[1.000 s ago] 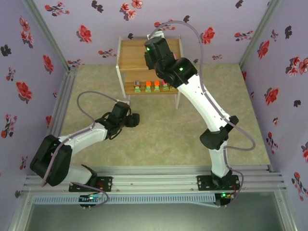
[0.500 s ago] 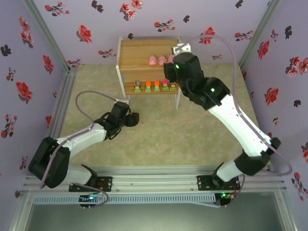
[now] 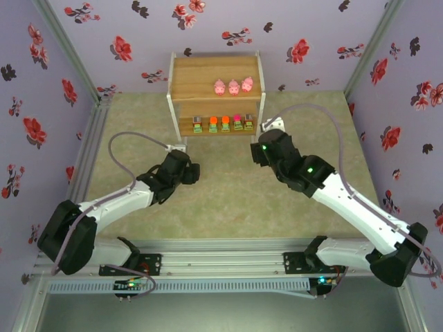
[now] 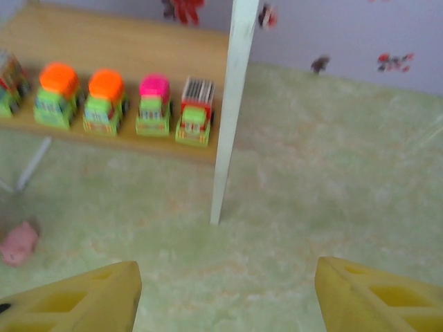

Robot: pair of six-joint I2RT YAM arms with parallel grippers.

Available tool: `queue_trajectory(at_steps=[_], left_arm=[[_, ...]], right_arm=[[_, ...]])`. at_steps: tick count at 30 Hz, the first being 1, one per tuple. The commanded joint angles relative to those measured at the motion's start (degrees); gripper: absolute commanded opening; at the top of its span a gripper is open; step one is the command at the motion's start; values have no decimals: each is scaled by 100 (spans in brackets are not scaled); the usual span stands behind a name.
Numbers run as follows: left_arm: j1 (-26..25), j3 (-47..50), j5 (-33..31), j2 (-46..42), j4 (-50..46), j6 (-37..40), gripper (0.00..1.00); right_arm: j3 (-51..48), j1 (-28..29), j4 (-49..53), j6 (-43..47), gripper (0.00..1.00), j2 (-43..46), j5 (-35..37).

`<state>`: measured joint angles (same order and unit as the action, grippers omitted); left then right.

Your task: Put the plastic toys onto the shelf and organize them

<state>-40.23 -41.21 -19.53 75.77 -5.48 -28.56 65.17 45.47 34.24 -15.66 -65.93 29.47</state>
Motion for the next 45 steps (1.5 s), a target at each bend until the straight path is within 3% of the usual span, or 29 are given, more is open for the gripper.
queue_trajectory(at_steps=[1, 10, 19, 28, 45], left_arm=[[-73, 77, -520, -19, -287, -301, 76], [-50, -35, -801, 46, -809, -724, 74], [95, -351, -690, 849, -868, -861, 73], [282, -543, -466, 1311, -654, -671, 73], [437, -717, -244, 1891, -423, -580, 65]], right_arm=[[-402, -51, -468, -349, 55, -25, -440], [-1251, -56, -1379, -732, 54, -527, -893], [-1667, -59, -1821, -861, 55, -658, -996], [-1595, -52, -1614, -916, 56, -798, -1507], [-1905, -43, -2037, -991, 56, -1041, -1524]])
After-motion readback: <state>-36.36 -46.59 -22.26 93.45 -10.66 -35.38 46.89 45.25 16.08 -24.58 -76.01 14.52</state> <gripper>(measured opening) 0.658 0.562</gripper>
